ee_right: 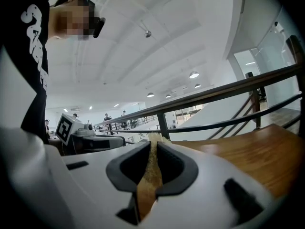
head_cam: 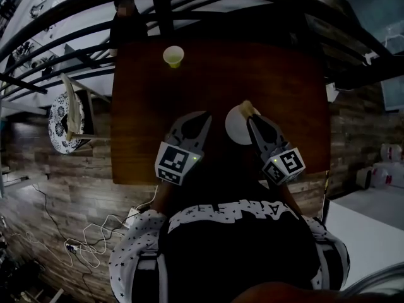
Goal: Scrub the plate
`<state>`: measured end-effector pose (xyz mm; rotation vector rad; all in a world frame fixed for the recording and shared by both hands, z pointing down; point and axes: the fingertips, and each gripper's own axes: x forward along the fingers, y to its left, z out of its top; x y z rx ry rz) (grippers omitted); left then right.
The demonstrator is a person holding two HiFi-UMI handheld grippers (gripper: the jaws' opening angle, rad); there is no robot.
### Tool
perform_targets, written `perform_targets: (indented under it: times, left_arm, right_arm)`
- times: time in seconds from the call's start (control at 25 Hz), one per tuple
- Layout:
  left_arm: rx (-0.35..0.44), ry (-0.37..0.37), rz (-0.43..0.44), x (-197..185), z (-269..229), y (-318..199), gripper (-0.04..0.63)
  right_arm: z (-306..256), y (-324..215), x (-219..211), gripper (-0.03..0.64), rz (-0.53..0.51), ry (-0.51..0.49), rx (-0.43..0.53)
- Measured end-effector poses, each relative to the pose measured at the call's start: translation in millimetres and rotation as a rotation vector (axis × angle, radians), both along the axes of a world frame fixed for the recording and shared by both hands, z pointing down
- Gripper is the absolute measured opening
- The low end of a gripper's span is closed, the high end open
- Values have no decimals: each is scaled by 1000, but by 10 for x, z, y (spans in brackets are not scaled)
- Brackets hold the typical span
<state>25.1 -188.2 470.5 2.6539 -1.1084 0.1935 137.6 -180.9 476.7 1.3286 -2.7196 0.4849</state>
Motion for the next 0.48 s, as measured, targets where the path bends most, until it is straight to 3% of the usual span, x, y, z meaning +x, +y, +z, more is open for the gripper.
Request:
perform_targets:
  times: [0.48]
  left_arm:
    - [-18, -26, 10, 82, 81, -98, 14]
  right_arm:
    - [366, -202, 146, 49, 9, 78, -58]
